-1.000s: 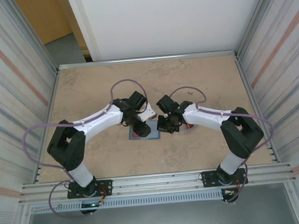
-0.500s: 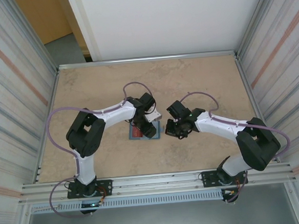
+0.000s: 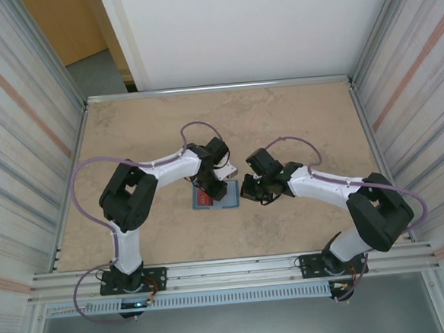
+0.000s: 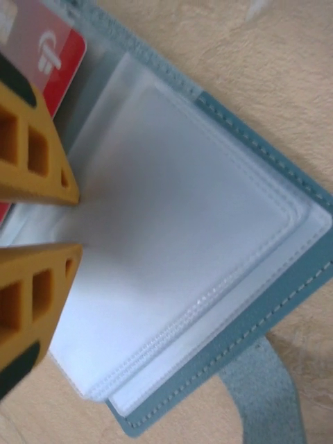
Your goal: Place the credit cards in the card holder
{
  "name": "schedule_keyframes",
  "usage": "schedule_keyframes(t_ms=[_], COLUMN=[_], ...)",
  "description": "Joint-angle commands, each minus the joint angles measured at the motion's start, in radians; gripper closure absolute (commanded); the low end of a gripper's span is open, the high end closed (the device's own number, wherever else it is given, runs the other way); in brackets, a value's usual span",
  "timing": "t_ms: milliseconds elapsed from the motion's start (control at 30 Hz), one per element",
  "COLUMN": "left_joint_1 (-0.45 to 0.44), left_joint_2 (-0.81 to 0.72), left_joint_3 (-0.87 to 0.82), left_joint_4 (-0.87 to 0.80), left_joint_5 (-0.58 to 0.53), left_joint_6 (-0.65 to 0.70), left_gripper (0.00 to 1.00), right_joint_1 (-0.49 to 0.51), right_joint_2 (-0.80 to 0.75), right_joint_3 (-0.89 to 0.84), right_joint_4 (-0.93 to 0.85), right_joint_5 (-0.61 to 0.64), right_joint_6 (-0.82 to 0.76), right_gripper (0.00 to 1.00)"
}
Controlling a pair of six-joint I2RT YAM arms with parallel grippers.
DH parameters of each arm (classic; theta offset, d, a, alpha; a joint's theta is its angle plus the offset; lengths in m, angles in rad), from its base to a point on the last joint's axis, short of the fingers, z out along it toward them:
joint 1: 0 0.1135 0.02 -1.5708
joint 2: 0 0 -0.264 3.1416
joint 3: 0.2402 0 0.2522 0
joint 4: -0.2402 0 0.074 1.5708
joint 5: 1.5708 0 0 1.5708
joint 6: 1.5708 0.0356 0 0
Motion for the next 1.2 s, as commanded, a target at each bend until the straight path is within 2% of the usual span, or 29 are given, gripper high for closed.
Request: schedule_keyframes(t_ms=[0,100,300,400,667,1167], left_joint_1=[0.020,0.033,0.041,0.044,0.086,0.189], left_joint_2=[0.025,0.029,0.031,0.032,0.027,0.024], left_joint_3=[-0.026,-0.033,-0.042,-0.040,-0.061,-0.085], left_joint_4=[-0.022,-0.017,-0.009,-0.012,-0.006,0.020], left_joint_5=[0.057,0.084,0.107,0.117,0.180,0.390], left_joint_6=[-0.004,0.000,0.006,0.008,0.009,-0.005], left_gripper=[0.84,0.91,0.94,1.00,1.00,1.00], right_joint_1=[-0.001,-0.003,-0.002,0.004,0.011,0.026], right_joint_2=[0.035,0.070,0.108,0.126,0.149,0.201], right_joint_3=[0.003,0.012,0.016,0.023,0.026,0.062], right_joint_4=[0.054,0.076,0.127,0.135,0.154,0.175], right_joint_5=[-0.030,-0.046,-0.069,-0.079,-0.088,-0.101], right_joint_6=[0.033,0.039,0.053,0.056,0.064,0.068], right_gripper=[0.98,0.94,0.89,0.87,0.83,0.83])
